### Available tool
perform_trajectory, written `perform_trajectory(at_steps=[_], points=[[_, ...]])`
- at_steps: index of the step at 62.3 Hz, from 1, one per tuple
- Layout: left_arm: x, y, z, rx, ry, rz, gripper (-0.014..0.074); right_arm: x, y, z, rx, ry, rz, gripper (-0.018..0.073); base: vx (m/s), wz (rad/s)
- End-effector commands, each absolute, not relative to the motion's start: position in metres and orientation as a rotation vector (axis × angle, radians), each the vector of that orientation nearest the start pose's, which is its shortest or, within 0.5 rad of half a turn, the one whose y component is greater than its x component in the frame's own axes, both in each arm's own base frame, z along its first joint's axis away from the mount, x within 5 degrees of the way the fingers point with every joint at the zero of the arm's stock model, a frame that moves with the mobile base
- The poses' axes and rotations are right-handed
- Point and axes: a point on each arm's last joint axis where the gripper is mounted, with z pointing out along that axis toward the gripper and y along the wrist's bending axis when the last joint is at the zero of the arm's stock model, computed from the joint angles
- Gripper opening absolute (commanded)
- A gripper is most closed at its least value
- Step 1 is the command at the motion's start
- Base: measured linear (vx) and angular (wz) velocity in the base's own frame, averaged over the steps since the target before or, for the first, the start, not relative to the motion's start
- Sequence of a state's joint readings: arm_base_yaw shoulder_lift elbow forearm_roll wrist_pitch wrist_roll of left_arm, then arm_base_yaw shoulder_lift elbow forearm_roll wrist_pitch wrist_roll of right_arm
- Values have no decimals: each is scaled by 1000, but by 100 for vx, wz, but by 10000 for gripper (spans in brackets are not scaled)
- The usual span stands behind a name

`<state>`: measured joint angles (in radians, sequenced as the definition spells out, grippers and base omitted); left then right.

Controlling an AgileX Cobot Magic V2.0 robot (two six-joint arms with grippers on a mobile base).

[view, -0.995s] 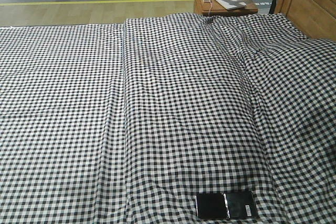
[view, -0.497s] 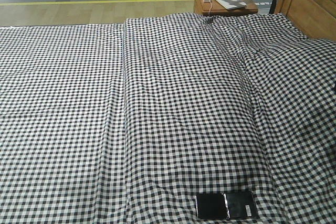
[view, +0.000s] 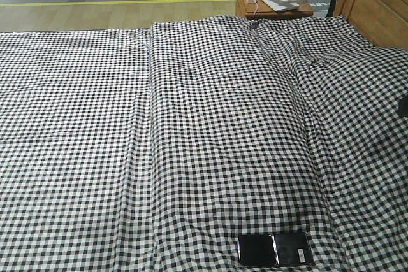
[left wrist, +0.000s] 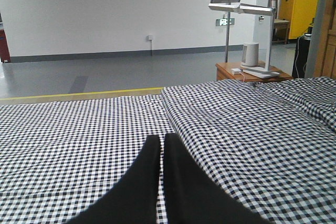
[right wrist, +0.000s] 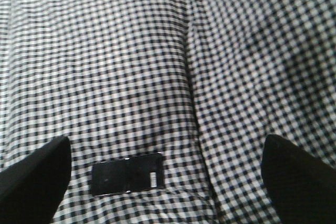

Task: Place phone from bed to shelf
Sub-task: 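Lower the right gripper over the black phone on the bed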

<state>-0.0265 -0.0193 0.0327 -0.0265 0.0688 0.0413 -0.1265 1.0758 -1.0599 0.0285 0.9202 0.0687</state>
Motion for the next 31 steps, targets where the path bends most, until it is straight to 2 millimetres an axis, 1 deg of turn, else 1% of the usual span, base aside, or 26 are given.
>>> perform_trajectory(at_steps=[1, 6, 13, 18, 25, 31], points=[[54, -1, 212, 14, 1460, -24, 1, 221, -41, 370, 257, 2365, -12, 678, 0, 0], [54, -1, 212, 14, 1460, -24, 1, 232, -58, 357, 288, 2411, 11, 671, 0, 0], [54, -1, 212, 14, 1460, -24, 1, 251, -85, 331, 333, 2473, 73, 660, 0, 0], [54, -1, 212, 14, 1460, -24, 1, 266, -103, 309, 366, 2506, 135, 655, 0, 0], [54, -1, 212, 14, 1460, -24, 1, 285, -120, 275, 387, 2547, 254, 651, 0, 0], [54, -1, 212, 14, 1460, -24, 1, 301, -128, 242, 316, 2590, 352, 648, 0, 0]])
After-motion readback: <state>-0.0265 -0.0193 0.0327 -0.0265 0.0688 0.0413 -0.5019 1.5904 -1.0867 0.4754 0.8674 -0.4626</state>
